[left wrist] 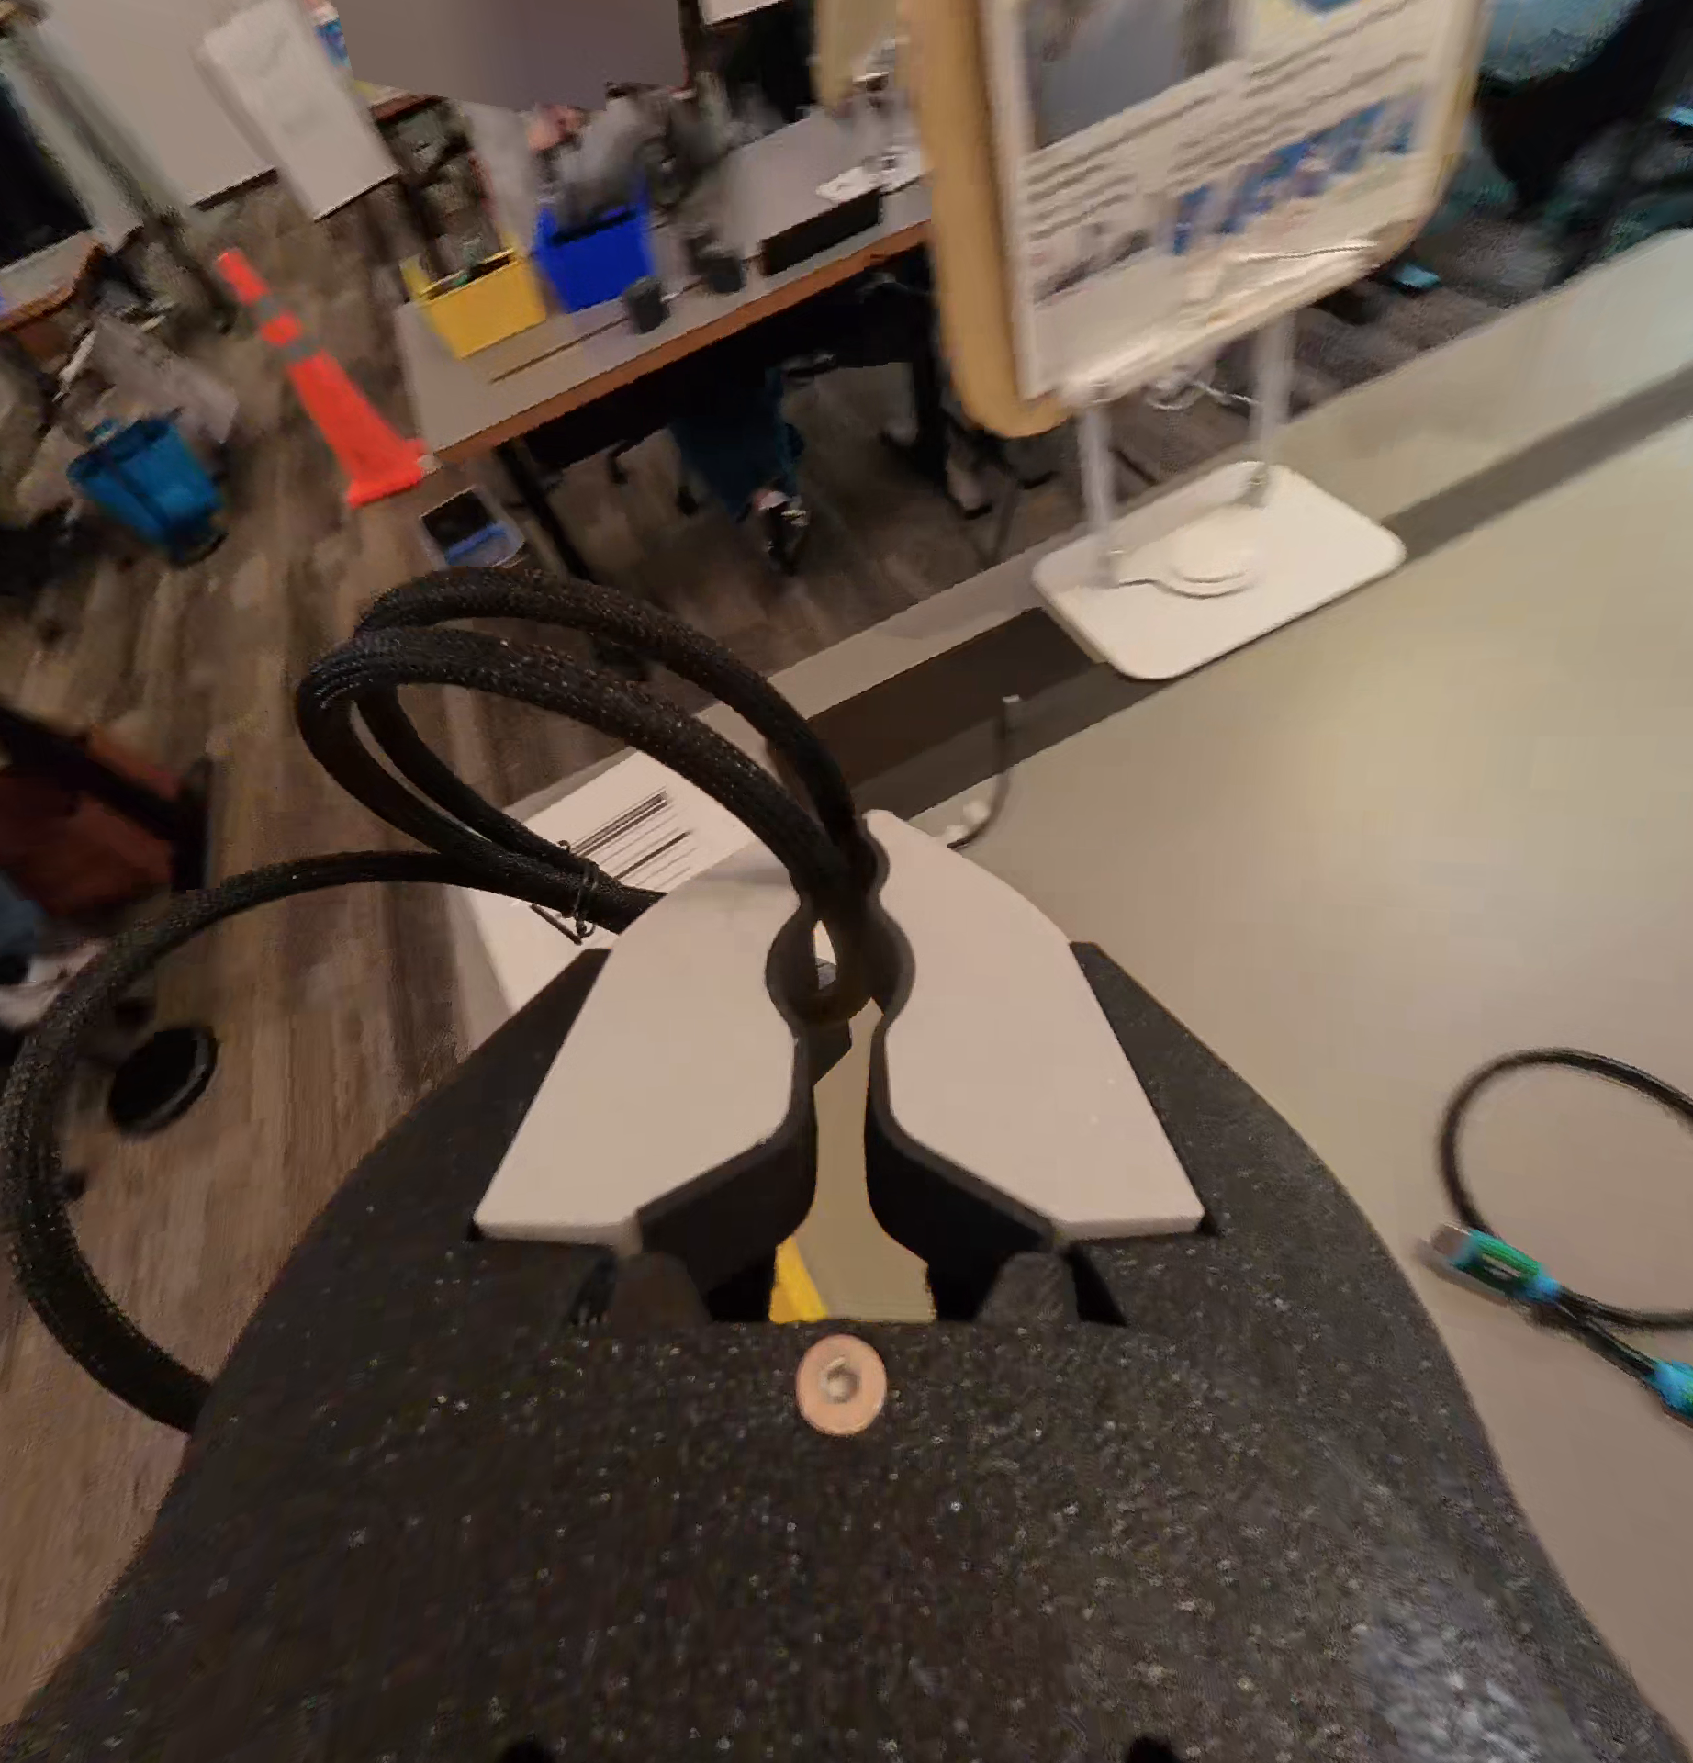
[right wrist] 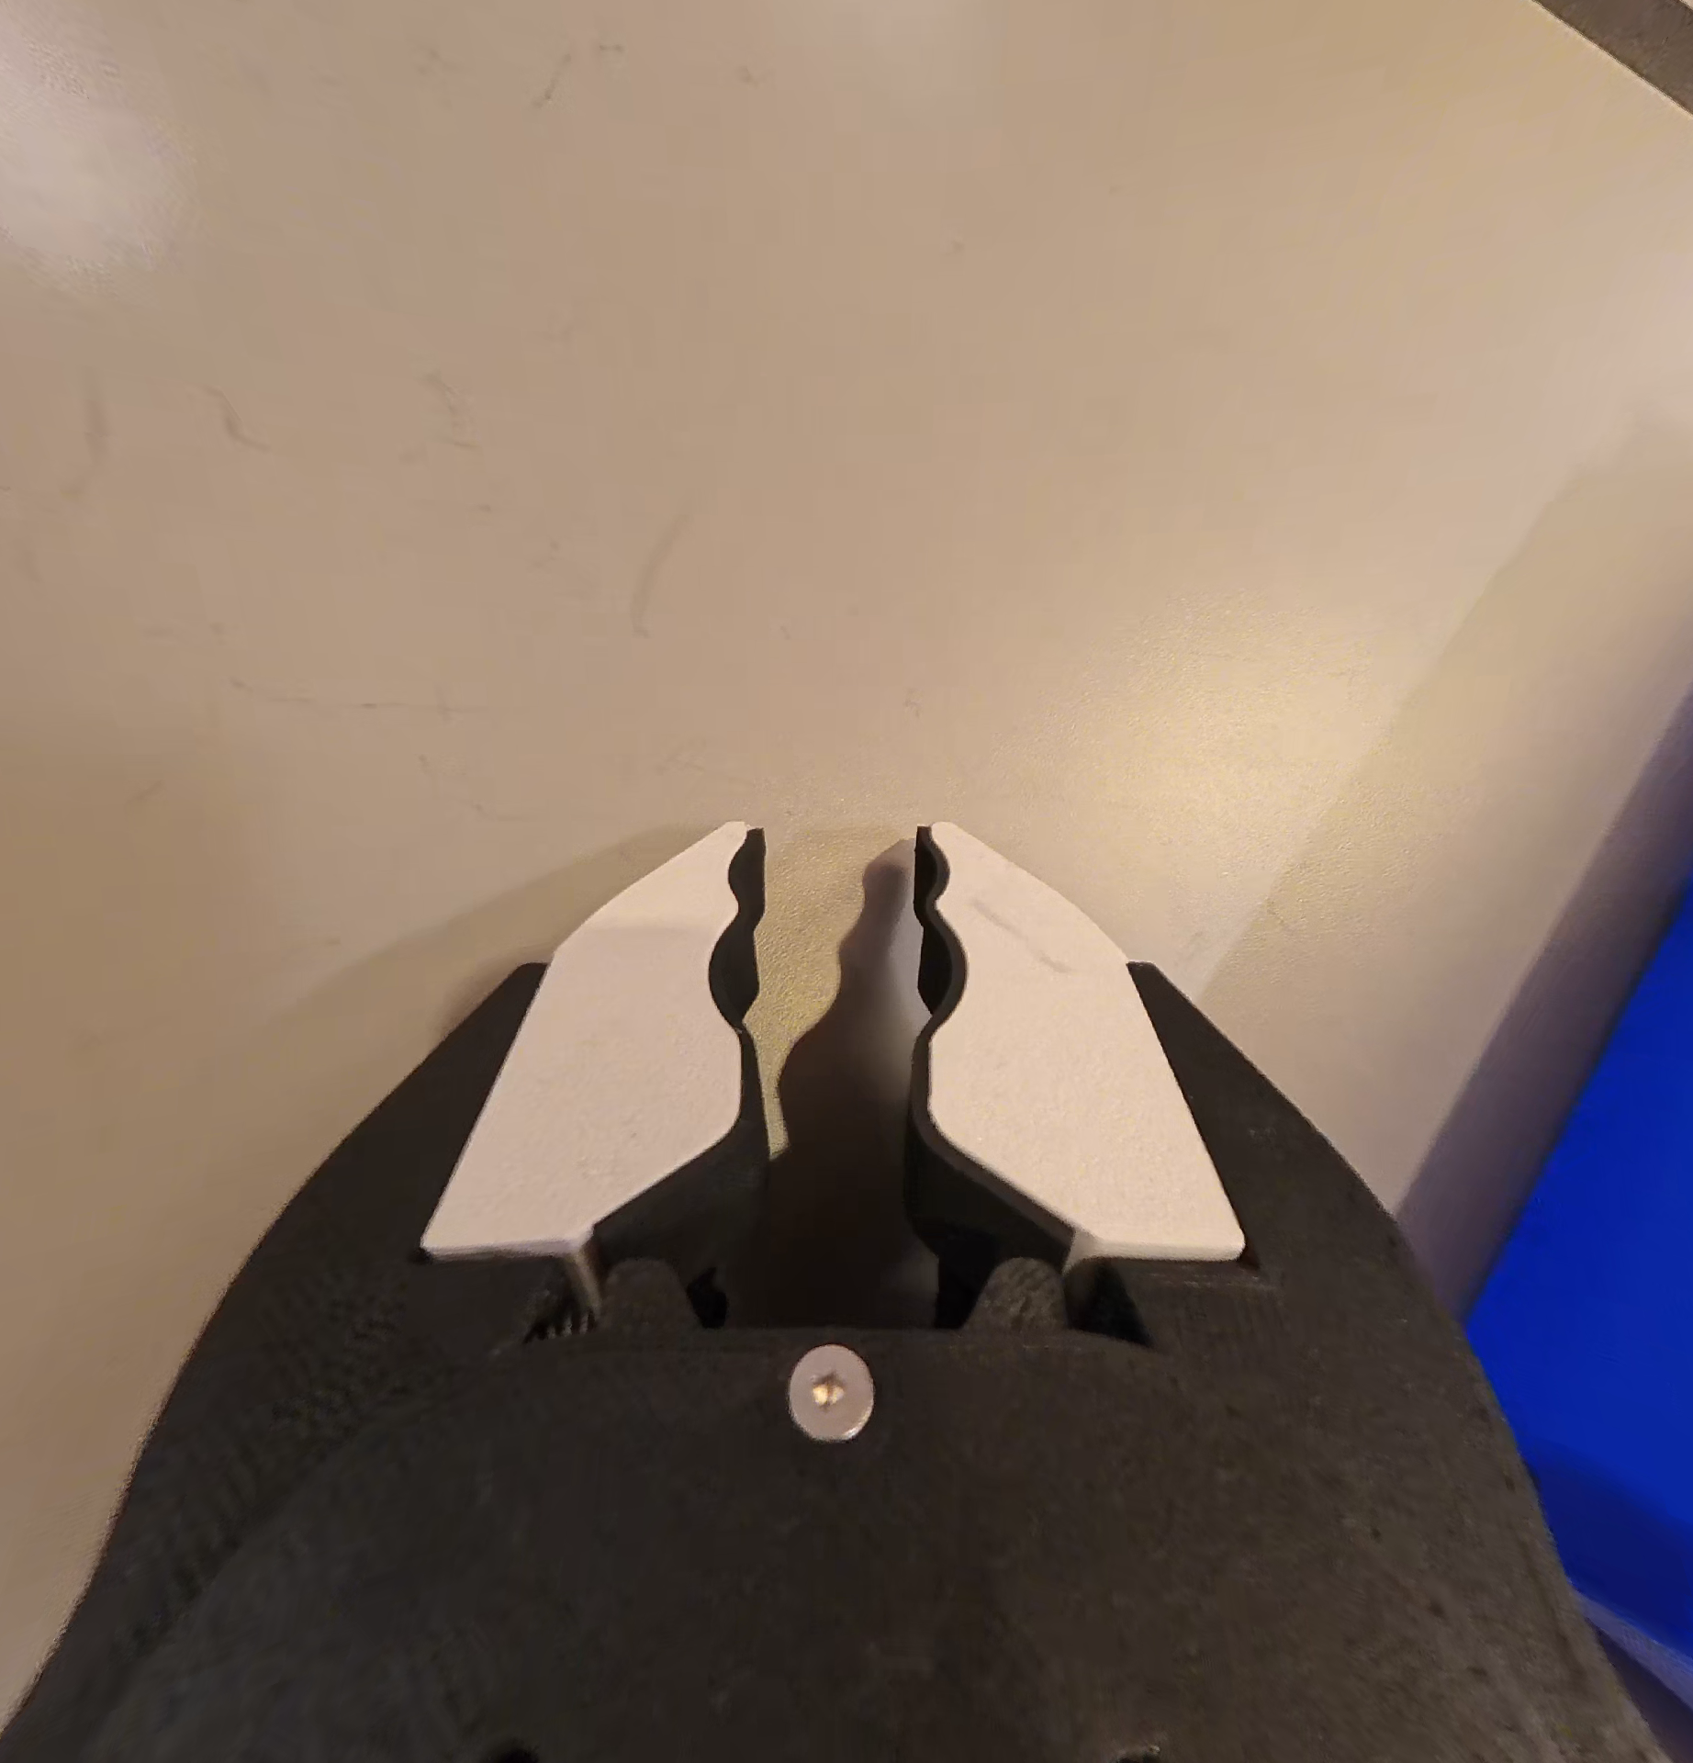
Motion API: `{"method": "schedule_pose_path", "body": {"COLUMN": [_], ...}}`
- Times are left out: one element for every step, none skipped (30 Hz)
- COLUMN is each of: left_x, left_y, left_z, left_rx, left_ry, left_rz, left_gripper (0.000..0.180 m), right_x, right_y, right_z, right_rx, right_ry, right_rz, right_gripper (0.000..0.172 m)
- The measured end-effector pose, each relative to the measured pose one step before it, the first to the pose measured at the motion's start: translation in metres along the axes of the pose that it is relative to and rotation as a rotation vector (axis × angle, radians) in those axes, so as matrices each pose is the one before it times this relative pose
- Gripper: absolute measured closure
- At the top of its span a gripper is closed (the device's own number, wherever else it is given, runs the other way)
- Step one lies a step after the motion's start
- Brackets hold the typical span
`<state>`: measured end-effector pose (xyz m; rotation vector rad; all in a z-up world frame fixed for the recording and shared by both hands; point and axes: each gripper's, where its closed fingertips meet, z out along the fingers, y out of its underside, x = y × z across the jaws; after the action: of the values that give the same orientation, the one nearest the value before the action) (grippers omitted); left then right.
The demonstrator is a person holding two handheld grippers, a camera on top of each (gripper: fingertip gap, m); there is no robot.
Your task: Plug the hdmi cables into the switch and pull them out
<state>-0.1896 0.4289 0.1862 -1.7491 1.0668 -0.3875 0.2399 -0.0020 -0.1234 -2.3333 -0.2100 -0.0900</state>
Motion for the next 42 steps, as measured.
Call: {"method": "schedule_pose_path", "body": {"left_x": [0.02492, 0.02536, 0.02529, 0.02455, 0.02345, 0.02228, 0.02132, 0.02019, 0.01834, 0.01675, 0.01511, 0.01344, 0.01198, 0.01030, 0.00867, 0.00738, 0.00603, 0.00483, 0.00360, 0.00316, 0.00315, 0.00212, 0.00158, 0.00128, 0.00110, 0.00176, 0.00209, 0.00153, 0.00111, 0.00082, 0.00009, -0.00116, -0.00139, 0.00179, 0.00268, 0.00227, 0.00143, 0.00091, 0.00063, 0.00116, 0.00203, 0.00160], "left_y": [-0.01134, -0.01085, -0.01052, -0.00899, -0.00760, -0.00667, -0.00613, -0.00459, -0.00355, -0.00199, -0.00112, 0.00003, 0.00041, 0.00120, 0.00158, 0.00185, 0.00205, 0.00212, 0.00153, 0.00088, -0.00068, -0.00197, -0.00186, -0.00247, -0.00305, -0.00240, -0.00136, -0.00045, 0.00052, 0.00180, 0.00292, 0.00344, 0.00400, 0.00511, 0.00393, 0.00171, 0.00062, 0.00058, 0.00048, 0.00028, -0.00039, -0.00021], "left_z": [0.00355, 0.00533, 0.00742, 0.00954, 0.01147, 0.01314, 0.01458, 0.01599, 0.01702, 0.01784, 0.01839, 0.01883, 0.01870, 0.01877, 0.01832, 0.01766, 0.01686, 0.01587, 0.01479, 0.01372, 0.01228, 0.01058, 0.00940, 0.00829, 0.00774, 0.00771, 0.00766, 0.00760, 0.00758, 0.00753, 0.00723, 0.00622, 0.00531, 0.00386, 0.00216, 0.00000, -0.00193, -0.00407, -0.00596, -0.00796, -0.01030, -0.01192], "left_rx": [0.0002, -0.0003, 0.0013, -0.0026, -0.0051, -0.0048, -0.0013, -0.0034, -0.0060, -0.0093, -0.0111, -0.0133, -0.0126, -0.0143, -0.0148, -0.0156, -0.0172, -0.0188, -0.0162, -0.0119, -0.0035, 0.0017, -0.0043, -0.0010, 0.0032, 0.0014, -0.0037, -0.0057, -0.0095, -0.0133, -0.0162, -0.0158, -0.0139, -0.0166, -0.0052, 0.0152, 0.0248, 0.0250, 0.0260, 0.0302, 0.0361, 0.0368], "left_ry": [0.0504, 0.0550, 0.0592, 0.0592, 0.0588, 0.0588, 0.0620, 0.0650, 0.0616, 0.0597, 0.0557, 0.0534, 0.0529, 0.0496, 0.0455, 0.0426, 0.0375, 0.0336, 0.0283, 0.0281, 0.0297, 0.0247, 0.0210, 0.0185, 0.0161, 0.0198, 0.0212, 0.0168, 0.0131, 0.0106, 0.0055, -0.0060, -0.0117, 0.0091, 0.0118, 0.0053, -0.0024, -0.0077, -0.0112, -0.0108, -0.0073, -0.0098], "left_rz": [0.0411, 0.0360, 0.0278, 0.0262, 0.0260, 0.0228, 0.0174, 0.0104, 0.0075, 0.0083, 0.0075, 0.0042, 0.0003, 0.0002, -0.0002, -0.0015, 0.0001, 0.0028, 0.0009, 0.0001, -0.0014, -0.0010, 0.0039, 0.0076, 0.0043, 0.0034, 0.0037, 0.0037, 0.0036, 0.0052, 0.0066, 0.0075, 0.0068, 0.0052, -0.0010, -0.0014, -0.0007, -0.0002, 0.0018, 0.0064, 0.0115, 0.0124], "left_gripper": [0.176, 0.176, 0.176, 0.176, 0.176, 0.176, 0.176, 0.176, 0.176, 0.176, 0.176, 0.176, 0.176, 0.176, 0.177, 0.177, 0.177, 0.178, 0.178, 0.179, 0.180, 0.180, 0.180, 0.180, 0.180, 0.180, 0.180, 0.180, 0.180, 0.178, 0.176, 0.172, 0.163, 0.162, 0.160, 0.156, 0.149, 0.142, 0.136, 0.133, 0.132, 0.132], "right_x": [-0.00002, 0.00010, 0.00002, -0.00001, 0.00006, 0.00006, 0.00006, 0.00003, 0.00000, 0.00005, -0.00001, -0.00001, -0.00015, -0.00007, -0.00024, -0.00018, -0.00024, -0.00016, -0.00038, -0.00036, -0.00031, 0.00001, -0.00009, 0.00000, -0.00002, 0.00007, -0.00004, 0.00002, 0.00004, 0.00000, -0.00003, 0.00003, 0.00005, -0.00004, 0.00000, -0.00004, 0.00004, -0.00007, -0.00005, -0.00016, -0.00031, -0.00105], "right_y": [-0.00012, -0.00012, -0.00002, -0.00013, -0.00020, -0.00010, -0.00022, -0.00026, -0.00025, -0.00022, -0.00019, -0.00016, -0.00013, -0.00012, -0.00010, -0.00009, -0.00015, -0.00009, -0.00006, 0.00001, -0.00004, -0.00002, 0.00001, -0.00002, 0.00001, 0.00004, -0.00002, -0.00005, -0.00012, -0.00010, -0.00003, 0.00000, -0.00006, -0.00009, -0.00010, -0.00003, -0.00001, -0.00004, 0.00005, 0.00002, -0.00012, -0.00021], "right_z": [-0.00020, -0.00014, -0.00009, -0.00015, -0.00013, -0.00017, -0.00028, -0.00028, -0.00029, -0.00030, -0.00018, -0.00033, -0.00021, -0.00015, -0.00016, -0.00015, -0.00010, -0.00010, -0.00011, -0.00012, -0.00005, 0.00001, 0.00000, 0.00007, 0.00000, -0.00006, -0.00006, -0.00005, -0.00011, 0.00002, -0.00006, -0.00006, 0.00001, -0.00005, -0.00004, -0.00006, 0.00001, 0.00006, 0.00005, 0.00005, 0.00003, -0.00021], "right_rx": [0.0013, 0.0010, 0.0008, 0.0009, 0.0013, 0.0019, 0.0024, 0.0025, 0.0024, 0.0023, 0.0021, 0.0019, 0.0017, 0.0014, 0.0012, 0.0013, 0.0011, 0.0009, 0.0007, 0.0005, 0.0004, 0.0002, -0.0001, -0.0002, 0.0000, 0.0002, 0.0003, 0.0005, 0.0005, 0.0004, 0.0004, 0.0003, 0.0003, 0.0006, 0.0007, 0.0003, 0.0001, -0.0002, -0.0005, -0.0005, 0.0005, 0.0019], "right_ry": [0.0024, 0.0020, 0.0017, 0.0020, 0.0031, 0.0042, 0.0050, 0.0053, 0.0052, 0.0049, 0.0045, 0.0039, 0.0030, 0.0023, 0.0011, 0.0008, 0.0012, 0.0005, -0.0010, -0.0020, -0.0016, -0.0003, -0.0006, -0.0006, 0.0000, 0.0005, 0.0009, 0.0012, 0.0012, 0.0010, 0.0009, 0.0008, 0.0009, 0.0014, 0.0015, 0.0008, 0.0001, -0.0006, -0.0015, -0.0017, -0.0019, -0.0042], "right_rz": [-0.0026, -0.0021, -0.0016, -0.0018, -0.0023, -0.0035, -0.0047, -0.0052, -0.0048, -0.0047, -0.0046, -0.0043, -0.0040, -0.0035, -0.0032, -0.0033, -0.0029, -0.0027, -0.0023, -0.0017, -0.0014, -0.0006, 0.0001, 0.0004, 0.0002, -0.0003, -0.0006, -0.0010, -0.0011, -0.0008, -0.0008, -0.0005, -0.0004, -0.0012, -0.0016, -0.0009, -0.0003, 0.0001, 0.0009, 0.0008, -0.0017, -0.0059], "right_gripper": [0.142, 0.142, 0.142, 0.142, 0.142, 0.142, 0.142, 0.142, 0.142, 0.142, 0.142, 0.142, 0.142, 0.142, 0.142, 0.142, 0.143, 0.143, 0.143, 0.143, 0.143, 0.143, 0.143, 0.143, 0.143, 0.143, 0.143, 0.143, 0.143, 0.143, 0.143, 0.143, 0.143, 0.143, 0.143, 0.143, 0.143, 0.143, 0.143, 0.143, 0.143, 0.143]}}
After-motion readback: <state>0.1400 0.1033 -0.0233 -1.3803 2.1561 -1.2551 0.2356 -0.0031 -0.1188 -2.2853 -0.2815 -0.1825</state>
